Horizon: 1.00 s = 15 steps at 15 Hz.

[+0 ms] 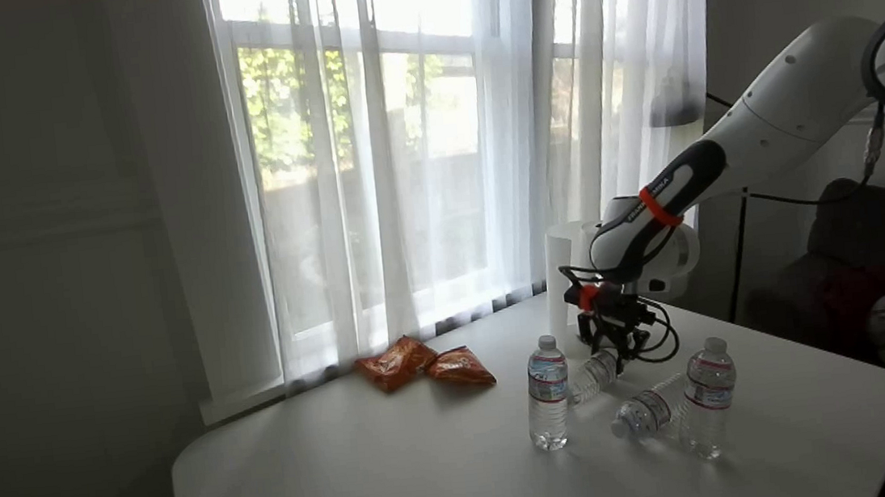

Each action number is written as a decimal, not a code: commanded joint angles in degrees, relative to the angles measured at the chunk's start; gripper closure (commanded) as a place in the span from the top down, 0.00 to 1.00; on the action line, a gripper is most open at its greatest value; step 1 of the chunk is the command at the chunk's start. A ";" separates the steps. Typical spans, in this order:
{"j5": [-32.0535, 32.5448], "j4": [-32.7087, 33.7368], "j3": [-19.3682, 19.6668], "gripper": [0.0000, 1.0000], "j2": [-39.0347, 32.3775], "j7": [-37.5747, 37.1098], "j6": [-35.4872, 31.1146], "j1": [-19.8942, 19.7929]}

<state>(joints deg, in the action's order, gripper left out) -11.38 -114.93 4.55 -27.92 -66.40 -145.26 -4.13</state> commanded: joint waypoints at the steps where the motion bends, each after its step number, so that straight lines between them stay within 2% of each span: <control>1: 0.12 1.18 1.84 0.24 0.54 -1.37 0.99 2.34; 7: 9.14 0.60 7.45 0.22 4.01 -9.42 1.67 9.14; 12: 21.67 1.80 12.15 0.22 5.86 -18.35 2.84 13.86; 15: 31.64 3.13 14.58 0.22 6.34 -25.56 5.75 16.72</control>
<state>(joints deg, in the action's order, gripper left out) 11.69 -113.02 16.35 -23.66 -84.88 -143.55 9.32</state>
